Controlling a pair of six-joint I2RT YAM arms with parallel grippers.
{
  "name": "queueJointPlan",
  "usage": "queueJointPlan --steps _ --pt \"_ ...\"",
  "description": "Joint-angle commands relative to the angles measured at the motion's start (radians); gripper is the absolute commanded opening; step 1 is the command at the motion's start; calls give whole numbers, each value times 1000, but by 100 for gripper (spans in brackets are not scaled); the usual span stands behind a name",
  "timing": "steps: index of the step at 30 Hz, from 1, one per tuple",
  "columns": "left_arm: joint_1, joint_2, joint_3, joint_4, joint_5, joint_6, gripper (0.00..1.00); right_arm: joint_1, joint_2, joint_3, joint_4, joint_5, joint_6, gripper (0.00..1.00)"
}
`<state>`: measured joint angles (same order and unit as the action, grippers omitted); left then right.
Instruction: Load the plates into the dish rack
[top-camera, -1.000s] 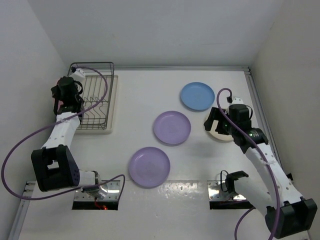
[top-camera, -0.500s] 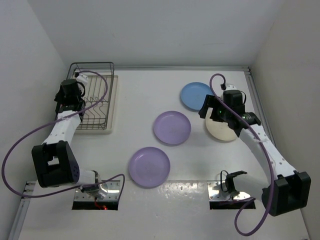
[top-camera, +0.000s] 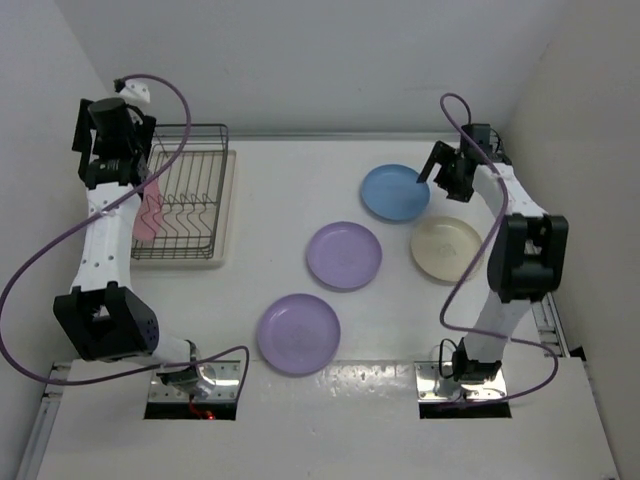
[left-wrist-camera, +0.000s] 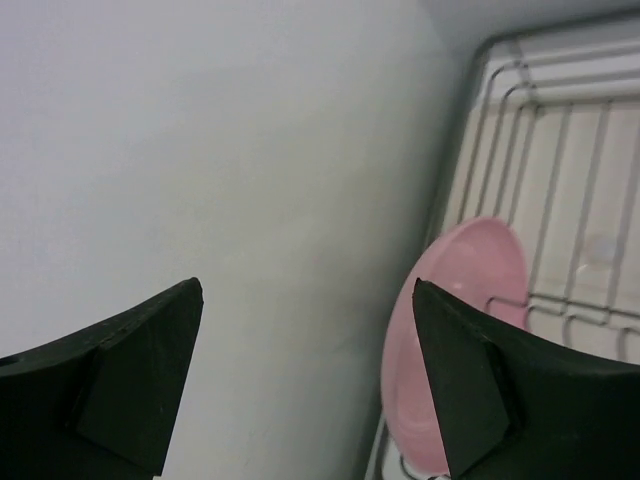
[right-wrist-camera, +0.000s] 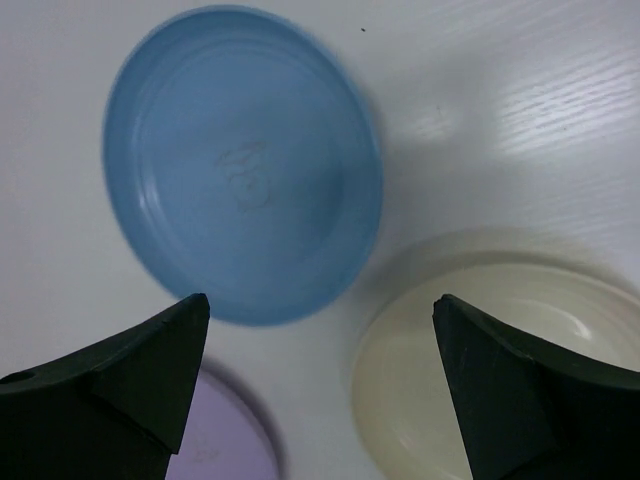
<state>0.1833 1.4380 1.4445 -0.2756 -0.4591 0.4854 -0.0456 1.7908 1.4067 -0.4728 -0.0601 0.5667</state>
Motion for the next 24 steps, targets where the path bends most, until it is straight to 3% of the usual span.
queueJointPlan --steps 1,2,4,7,10,11,13,14,17,24 --pt "-34 18 154 -199 185 -128 91 -4 190 107 -58 -49 12 93" --pt "-68 30 180 -311 247 -128 91 -4 221 148 -66 -55 7 90" --pt "-111 41 195 -384 359 -110 91 -4 303 223 -72 -60 16 86" --pt "-197 41 169 -456 384 -110 91 -4 398 271 -63 -64 27 75" --pt "-261 41 130 -487 395 -131 91 -4 464 288 -32 -67 35 51" --pt "-275 41 116 -487 395 -131 91 -2 469 291 -32 -66 38 27" --pt "-307 41 103 -498 430 -156 91 3 470 296 -27 -76 35 6" --pt "-318 41 93 -498 445 -156 91 6 457 287 -17 -81 30 0" --pt "-358 50 83 -508 517 -175 91 38 377 249 26 -99 -19 0" --pt "-424 82 134 -517 749 -209 91 260 67 106 223 -102 -24 0"
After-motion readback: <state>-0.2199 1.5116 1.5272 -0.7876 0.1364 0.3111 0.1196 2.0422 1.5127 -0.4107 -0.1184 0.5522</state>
